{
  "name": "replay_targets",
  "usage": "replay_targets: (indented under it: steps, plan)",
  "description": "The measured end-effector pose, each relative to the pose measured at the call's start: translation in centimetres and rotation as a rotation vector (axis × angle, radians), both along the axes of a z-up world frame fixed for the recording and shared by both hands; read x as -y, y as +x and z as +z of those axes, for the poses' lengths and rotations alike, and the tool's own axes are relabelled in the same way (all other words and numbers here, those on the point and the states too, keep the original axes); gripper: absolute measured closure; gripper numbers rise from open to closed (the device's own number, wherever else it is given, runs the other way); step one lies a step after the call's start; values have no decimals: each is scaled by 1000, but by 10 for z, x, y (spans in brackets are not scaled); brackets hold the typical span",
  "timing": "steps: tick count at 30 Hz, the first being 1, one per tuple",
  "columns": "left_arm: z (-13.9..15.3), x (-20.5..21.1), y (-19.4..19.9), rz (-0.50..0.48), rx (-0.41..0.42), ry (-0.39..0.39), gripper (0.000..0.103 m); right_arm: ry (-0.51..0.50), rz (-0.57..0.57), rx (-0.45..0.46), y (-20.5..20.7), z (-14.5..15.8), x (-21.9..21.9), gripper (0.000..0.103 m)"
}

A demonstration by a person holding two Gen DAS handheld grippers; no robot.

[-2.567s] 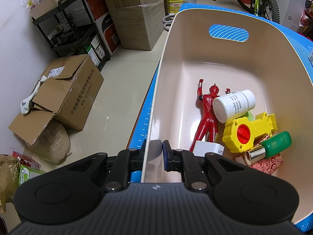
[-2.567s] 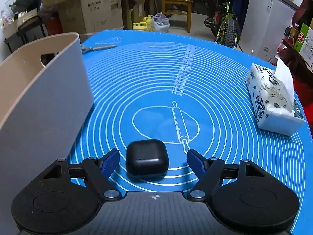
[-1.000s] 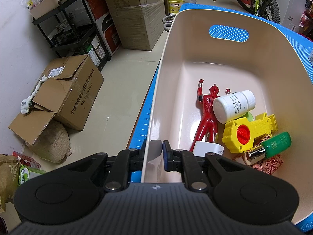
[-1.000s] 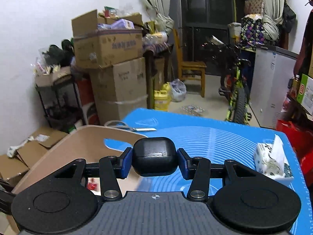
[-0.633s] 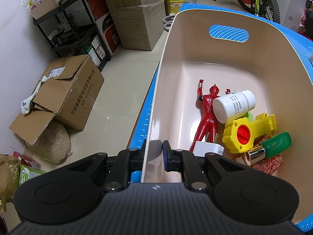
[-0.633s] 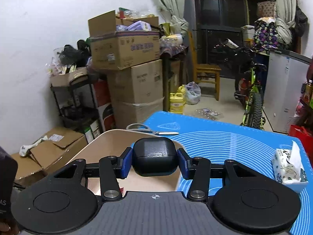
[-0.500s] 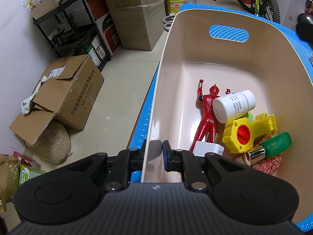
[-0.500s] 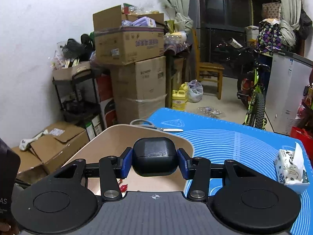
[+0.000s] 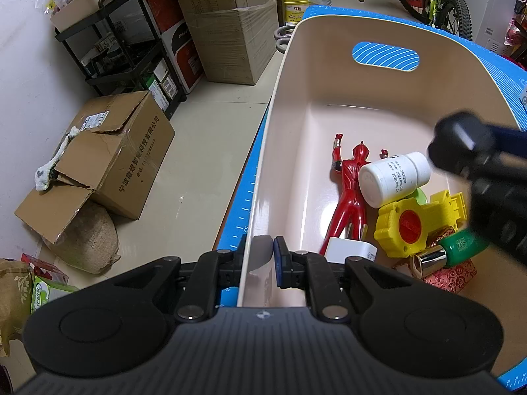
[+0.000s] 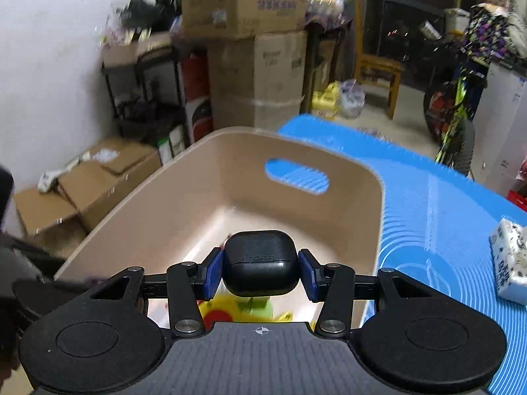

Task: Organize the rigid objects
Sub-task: 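Carry the black earbud case into the basket and open the right gripper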

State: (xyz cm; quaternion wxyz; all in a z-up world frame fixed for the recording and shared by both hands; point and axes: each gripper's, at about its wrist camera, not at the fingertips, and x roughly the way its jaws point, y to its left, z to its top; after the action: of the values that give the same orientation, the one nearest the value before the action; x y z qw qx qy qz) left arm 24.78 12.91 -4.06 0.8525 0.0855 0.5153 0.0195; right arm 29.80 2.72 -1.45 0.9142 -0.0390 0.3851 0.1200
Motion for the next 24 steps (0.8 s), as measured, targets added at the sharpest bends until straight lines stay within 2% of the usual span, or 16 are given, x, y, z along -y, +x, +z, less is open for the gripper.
replay_targets:
  steps: [7,10,14,15,17,19,22,24]
  plan:
    - [0,0,-1,3,1,1,86,-63,37,-93,3,-19,-10,49]
    - [1,-1,-2,8,6,-1,86,-121,60,-81,0,-24,-17,49]
    - [1,-1,-2,16,11,-6,86,-111,71,-98,-1,-28,-18,46]
    - [2,-1,-2,17,13,-7,82,-112,70,-95,-2,-27,-17,44]
    - [4,-1,-3,20,25,-8,68,-105,69,-78,-5,-24,-15,42]
    - [8,-1,-5,22,41,0,49,-99,63,-57,-7,-18,-12,36]
    - [14,-2,-7,32,74,11,33,-73,43,-29,-13,-6,-4,31]
    - [20,-2,-10,37,94,11,30,-55,24,-16,-17,2,3,27]
